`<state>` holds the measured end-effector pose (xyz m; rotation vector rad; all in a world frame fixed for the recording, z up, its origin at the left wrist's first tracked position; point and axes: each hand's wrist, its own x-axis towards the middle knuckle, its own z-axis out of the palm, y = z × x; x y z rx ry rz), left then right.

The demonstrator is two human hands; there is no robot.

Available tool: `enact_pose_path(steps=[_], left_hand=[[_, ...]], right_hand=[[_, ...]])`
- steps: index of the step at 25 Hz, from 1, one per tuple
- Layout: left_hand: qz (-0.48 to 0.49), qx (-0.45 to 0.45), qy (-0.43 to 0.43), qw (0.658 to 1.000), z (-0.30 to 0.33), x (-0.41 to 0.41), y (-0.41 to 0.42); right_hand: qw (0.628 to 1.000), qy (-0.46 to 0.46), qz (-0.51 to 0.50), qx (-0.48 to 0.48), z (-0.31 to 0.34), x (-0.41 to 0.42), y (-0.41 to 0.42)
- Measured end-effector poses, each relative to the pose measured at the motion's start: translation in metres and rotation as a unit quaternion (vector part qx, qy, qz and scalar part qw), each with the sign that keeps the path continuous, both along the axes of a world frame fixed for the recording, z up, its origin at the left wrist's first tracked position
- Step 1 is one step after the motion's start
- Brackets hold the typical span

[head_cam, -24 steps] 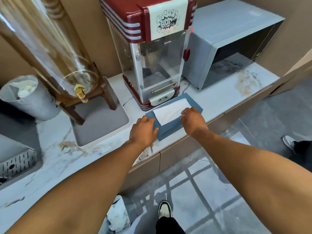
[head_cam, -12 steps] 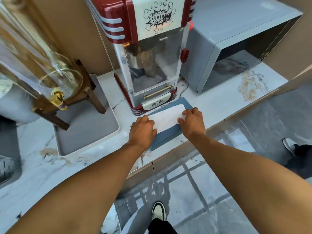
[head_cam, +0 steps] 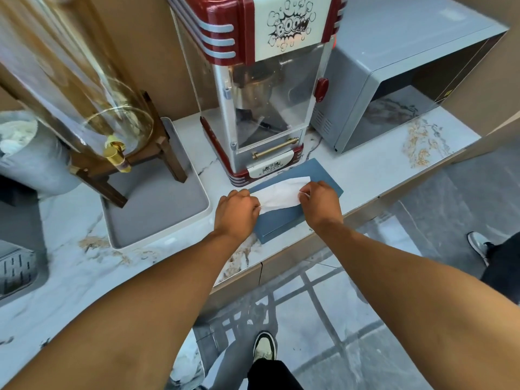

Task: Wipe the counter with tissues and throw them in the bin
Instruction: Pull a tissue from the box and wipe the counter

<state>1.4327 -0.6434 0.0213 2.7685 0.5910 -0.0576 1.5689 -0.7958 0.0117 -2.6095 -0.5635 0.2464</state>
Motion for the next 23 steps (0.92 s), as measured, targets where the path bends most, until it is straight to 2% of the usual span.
enact_pose_path(steps=[6, 10, 13, 18, 23], left_hand=[[0.035, -0.010, -0.036, 0.999, 0.011, -0.076, 0.037], [0.099, -0.009, -0.042, 0.994, 0.011, -0.157, 0.071], [0.119, -0.009, -0.031, 0.992, 0.008, -0.212, 0.087], [0.185, -0.003, 0.004, 0.983, 0.002, -0.338, 0.133], [0.213, 0.022, 0.027, 0.976, -0.006, -0.419, 0.159]], right_hand=[[0.999, -0.003, 0.048, -0.025, 0.015, -0.071, 0.037], [0.994, 0.002, 0.111, -0.016, 0.016, -0.144, 0.076], [0.991, 0.014, 0.132, -0.034, 0.014, -0.190, 0.097], [0.975, 0.038, 0.217, 0.012, 0.007, -0.297, 0.156], [0.963, 0.062, 0.263, 0.011, 0.000, -0.368, 0.198]])
